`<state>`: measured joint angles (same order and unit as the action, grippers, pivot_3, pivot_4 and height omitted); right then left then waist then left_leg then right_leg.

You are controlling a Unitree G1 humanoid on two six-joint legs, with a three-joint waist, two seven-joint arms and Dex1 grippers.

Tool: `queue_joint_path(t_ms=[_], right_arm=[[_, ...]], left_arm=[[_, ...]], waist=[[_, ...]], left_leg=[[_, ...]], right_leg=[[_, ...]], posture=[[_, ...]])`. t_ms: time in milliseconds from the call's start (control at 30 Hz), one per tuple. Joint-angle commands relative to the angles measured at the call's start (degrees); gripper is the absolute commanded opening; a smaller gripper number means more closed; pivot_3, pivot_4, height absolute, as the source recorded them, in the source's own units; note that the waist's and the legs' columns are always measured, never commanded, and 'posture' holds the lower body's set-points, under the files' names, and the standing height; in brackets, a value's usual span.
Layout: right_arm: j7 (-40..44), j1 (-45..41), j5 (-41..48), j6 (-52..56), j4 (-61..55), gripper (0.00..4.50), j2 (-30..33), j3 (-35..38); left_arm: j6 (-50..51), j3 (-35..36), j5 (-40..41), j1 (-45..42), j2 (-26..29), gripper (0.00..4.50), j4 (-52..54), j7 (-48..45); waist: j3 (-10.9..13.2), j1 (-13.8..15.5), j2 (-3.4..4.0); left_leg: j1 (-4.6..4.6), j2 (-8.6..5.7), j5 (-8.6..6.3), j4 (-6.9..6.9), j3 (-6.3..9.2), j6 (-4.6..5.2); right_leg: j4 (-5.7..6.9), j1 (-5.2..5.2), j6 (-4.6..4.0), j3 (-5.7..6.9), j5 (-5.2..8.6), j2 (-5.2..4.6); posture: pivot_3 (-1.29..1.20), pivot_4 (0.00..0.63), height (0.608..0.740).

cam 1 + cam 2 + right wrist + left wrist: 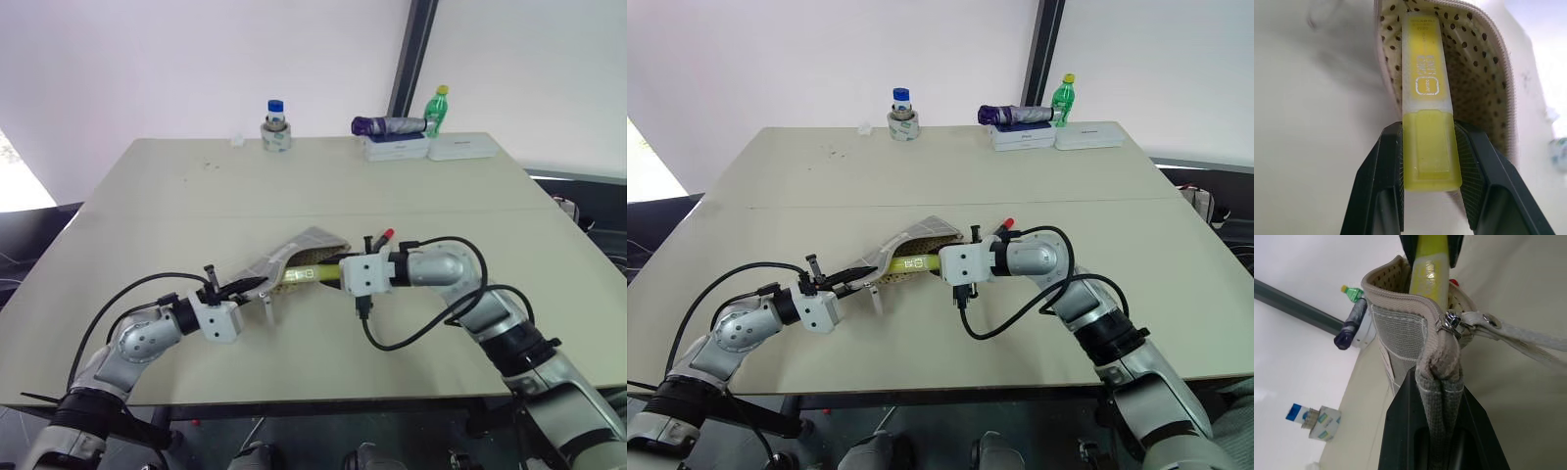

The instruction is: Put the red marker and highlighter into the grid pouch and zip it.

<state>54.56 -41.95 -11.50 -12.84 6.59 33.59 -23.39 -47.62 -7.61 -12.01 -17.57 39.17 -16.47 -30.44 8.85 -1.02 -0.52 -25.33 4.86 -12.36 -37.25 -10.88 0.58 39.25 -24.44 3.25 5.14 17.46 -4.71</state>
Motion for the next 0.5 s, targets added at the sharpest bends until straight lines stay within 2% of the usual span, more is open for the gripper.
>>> queue_joint_path(t_ms=[33, 233, 367, 500], right_arm=[[-3.4, -2.2, -4.8, -2.3, 3.3, 0.89, -3.3, -2.1], [-4.3, -4.1, -6.9, -2.1, 6.1, 0.89, -3.0, 0.1], [-3.8, -3.3, -4.6, -5.9, 5.3, 0.89, -4.9, -0.8], [-3.1, -3.3, -3.4, -4.4, 4.7, 0.89, -7.0, -0.4]], left_arm=[[-2.2, -0.9, 1.9, -1.1, -0.8, 0.00, 4.9, -0.4], [-1.5, 0.4, 1.9, -0.3, -0.6, 0.00, 5.3, 0.0], [-0.9, 0.4, 2.5, -0.4, -1.7, 0.00, 6.1, 0.5], [-0.6, 0.4, 2.8, -1.0, -2.1, 0.00, 5.9, 0.5]], waist=[[0.0, 0.0, 0.00], [0.0, 0.1, 0.00], [0.0, 0.0, 0.00], [0.0, 0.0, 0.00]], left_leg=[[0.00, 0.00, 0.01, 0.00, 0.00, -0.01], [-0.02, 0.00, 0.03, -0.01, -0.02, -0.04], [-0.01, 0.01, 0.03, 0.00, -0.01, -0.05], [-0.01, 0.00, 0.03, -0.01, -0.01, -0.05]], right_leg=[[0.00, 0.00, 0.00, 0.00, 0.00, 0.00], [0.01, 0.00, 0.00, -0.01, 0.00, -0.01], [0.01, 0.00, 0.00, -0.01, 0.00, 0.00], [0.02, 0.00, 0.00, -0.01, 0.00, 0.01]], posture=[[0.00, 0.150, 0.738], [0.00, 0.150, 0.738], [0.00, 0.150, 0.738], [0.00, 0.150, 0.738]])
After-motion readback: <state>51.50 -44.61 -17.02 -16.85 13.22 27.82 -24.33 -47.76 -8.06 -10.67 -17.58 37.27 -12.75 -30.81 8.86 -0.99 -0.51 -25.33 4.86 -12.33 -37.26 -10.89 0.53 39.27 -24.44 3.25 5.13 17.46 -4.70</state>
